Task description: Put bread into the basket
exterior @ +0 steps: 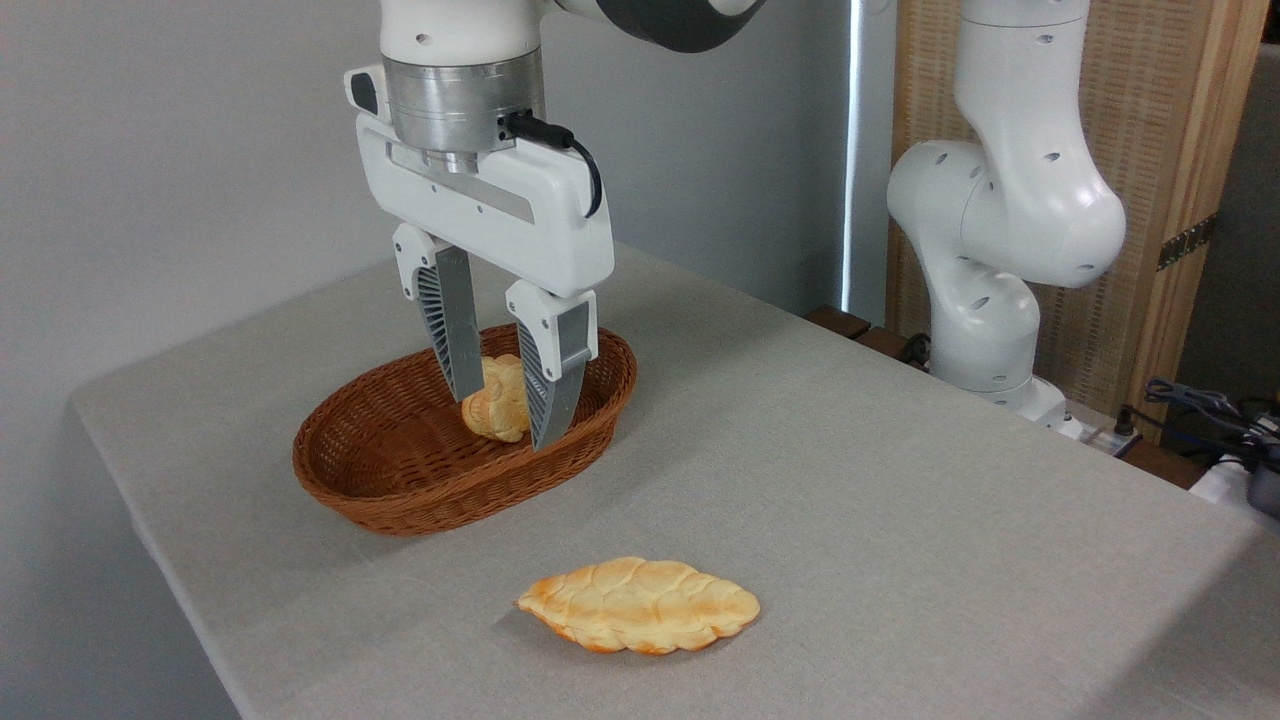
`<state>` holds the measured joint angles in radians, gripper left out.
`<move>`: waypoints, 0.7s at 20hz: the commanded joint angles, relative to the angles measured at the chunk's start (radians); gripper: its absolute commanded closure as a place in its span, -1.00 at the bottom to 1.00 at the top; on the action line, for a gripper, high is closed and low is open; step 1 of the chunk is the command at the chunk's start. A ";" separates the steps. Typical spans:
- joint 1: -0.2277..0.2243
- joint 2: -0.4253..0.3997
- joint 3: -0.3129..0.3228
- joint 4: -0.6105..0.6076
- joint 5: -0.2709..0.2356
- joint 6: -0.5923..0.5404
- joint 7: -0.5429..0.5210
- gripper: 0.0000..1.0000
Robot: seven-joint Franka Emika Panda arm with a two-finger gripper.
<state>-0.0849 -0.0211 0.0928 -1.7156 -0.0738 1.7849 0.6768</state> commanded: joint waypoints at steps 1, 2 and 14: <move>0.010 -0.006 -0.010 0.008 -0.001 -0.028 -0.016 -1.00; 0.010 -0.006 -0.010 0.008 -0.001 -0.028 -0.016 -1.00; 0.025 -0.005 0.021 -0.024 0.003 0.004 0.347 -1.00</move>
<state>-0.0688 -0.0219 0.0991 -1.7178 -0.0734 1.7846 0.8908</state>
